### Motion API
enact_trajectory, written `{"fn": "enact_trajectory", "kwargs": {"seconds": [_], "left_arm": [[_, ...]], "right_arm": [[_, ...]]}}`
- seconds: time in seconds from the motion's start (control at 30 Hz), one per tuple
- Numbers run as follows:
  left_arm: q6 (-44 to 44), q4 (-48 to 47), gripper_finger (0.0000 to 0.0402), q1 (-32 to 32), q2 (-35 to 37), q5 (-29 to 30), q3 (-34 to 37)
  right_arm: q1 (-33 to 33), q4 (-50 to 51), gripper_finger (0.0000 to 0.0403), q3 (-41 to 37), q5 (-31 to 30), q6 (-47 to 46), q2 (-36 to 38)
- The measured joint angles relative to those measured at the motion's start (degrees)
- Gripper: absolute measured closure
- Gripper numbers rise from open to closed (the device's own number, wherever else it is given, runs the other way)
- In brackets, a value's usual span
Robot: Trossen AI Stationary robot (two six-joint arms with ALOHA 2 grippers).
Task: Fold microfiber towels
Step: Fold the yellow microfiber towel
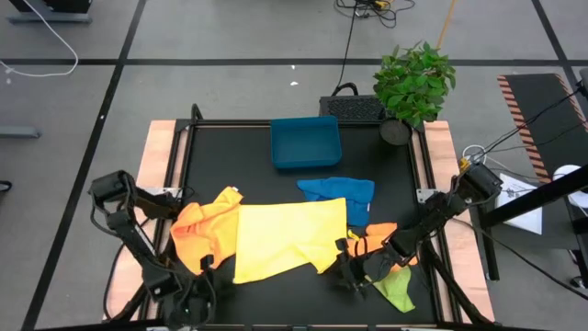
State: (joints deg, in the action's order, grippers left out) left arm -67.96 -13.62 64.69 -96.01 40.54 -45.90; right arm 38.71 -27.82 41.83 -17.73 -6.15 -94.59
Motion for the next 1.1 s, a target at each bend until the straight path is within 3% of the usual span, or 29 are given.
{"fn": "enact_trajectory", "kwargs": {"seconds": [0.33, 0.67, 0.8, 1.1], "left_arm": [[-3.73, 2.86, 0.0307, -2.46, 0.07, -7.57, 4.84], [-0.45, 7.27, 0.0189, -5.03, 0.07, -7.52, 4.86], [2.71, 10.82, 0.0163, -6.33, 0.07, -7.52, 4.86], [8.55, 15.24, 0.0180, -7.67, 0.07, -8.16, 4.86]], "right_arm": [[1.06, 4.29, 0.0252, 0.02, -3.18, -2.27, 0.00], [1.00, 1.87, 0.0252, 0.02, -3.37, -0.48, 0.00], [0.99, 1.89, 0.0252, 0.02, -3.42, -0.48, 0.00], [0.23, 1.98, 0.0252, 0.02, -3.24, -0.63, 0.00]]}}
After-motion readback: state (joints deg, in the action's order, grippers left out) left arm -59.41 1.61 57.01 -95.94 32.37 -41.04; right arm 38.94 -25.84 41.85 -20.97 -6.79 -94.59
